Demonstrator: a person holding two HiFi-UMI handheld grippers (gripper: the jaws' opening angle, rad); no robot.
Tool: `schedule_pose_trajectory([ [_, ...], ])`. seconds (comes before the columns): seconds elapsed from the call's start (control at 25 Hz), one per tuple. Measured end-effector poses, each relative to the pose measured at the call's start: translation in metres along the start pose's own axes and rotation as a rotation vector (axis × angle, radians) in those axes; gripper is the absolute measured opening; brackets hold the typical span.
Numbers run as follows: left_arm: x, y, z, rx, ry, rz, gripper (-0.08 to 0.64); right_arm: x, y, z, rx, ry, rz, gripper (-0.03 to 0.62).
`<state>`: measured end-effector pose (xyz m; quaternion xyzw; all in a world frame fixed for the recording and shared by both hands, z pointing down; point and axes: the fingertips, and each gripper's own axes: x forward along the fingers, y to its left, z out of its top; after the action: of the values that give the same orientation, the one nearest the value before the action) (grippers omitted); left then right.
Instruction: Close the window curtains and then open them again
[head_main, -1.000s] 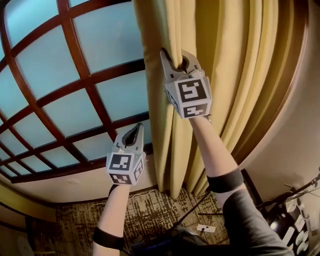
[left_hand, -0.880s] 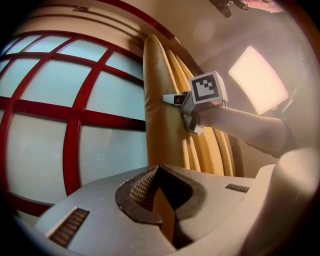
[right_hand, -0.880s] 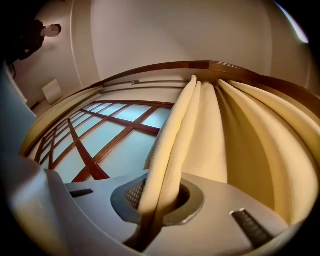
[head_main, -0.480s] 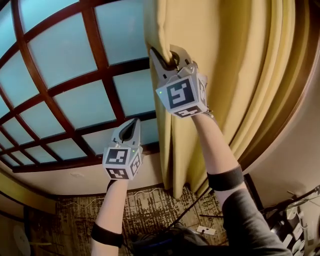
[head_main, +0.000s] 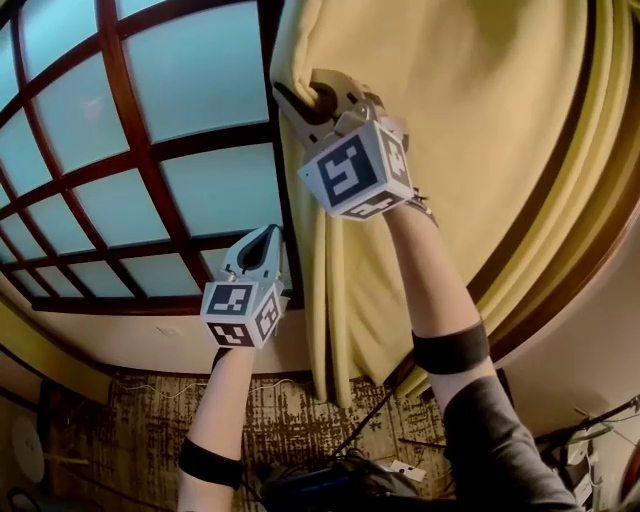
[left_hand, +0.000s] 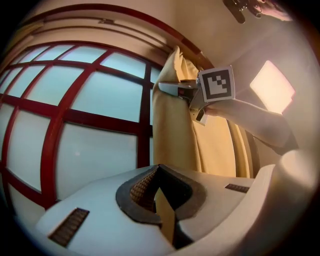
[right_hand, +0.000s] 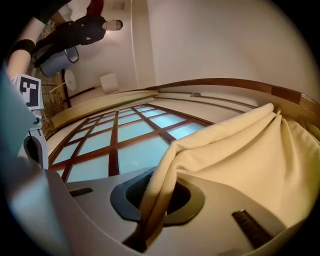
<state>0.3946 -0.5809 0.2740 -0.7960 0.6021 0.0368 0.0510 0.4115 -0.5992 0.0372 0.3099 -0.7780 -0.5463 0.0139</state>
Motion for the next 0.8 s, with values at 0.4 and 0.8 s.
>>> schedule_pose_trajectory([
  [0.4, -0.053, 0.069, 0.008, -0.059, -0.038, 0.112, 0.0, 0.073, 0.075, 0.093, -0.152, -0.116, 0.222, 0.038],
  [0.8, -0.127, 0.151, 0.007, -0.069, -0.047, 0.25, 0.0, 0.12, 0.109, 0.162, -0.276, -0.16, 0.254, 0.034],
])
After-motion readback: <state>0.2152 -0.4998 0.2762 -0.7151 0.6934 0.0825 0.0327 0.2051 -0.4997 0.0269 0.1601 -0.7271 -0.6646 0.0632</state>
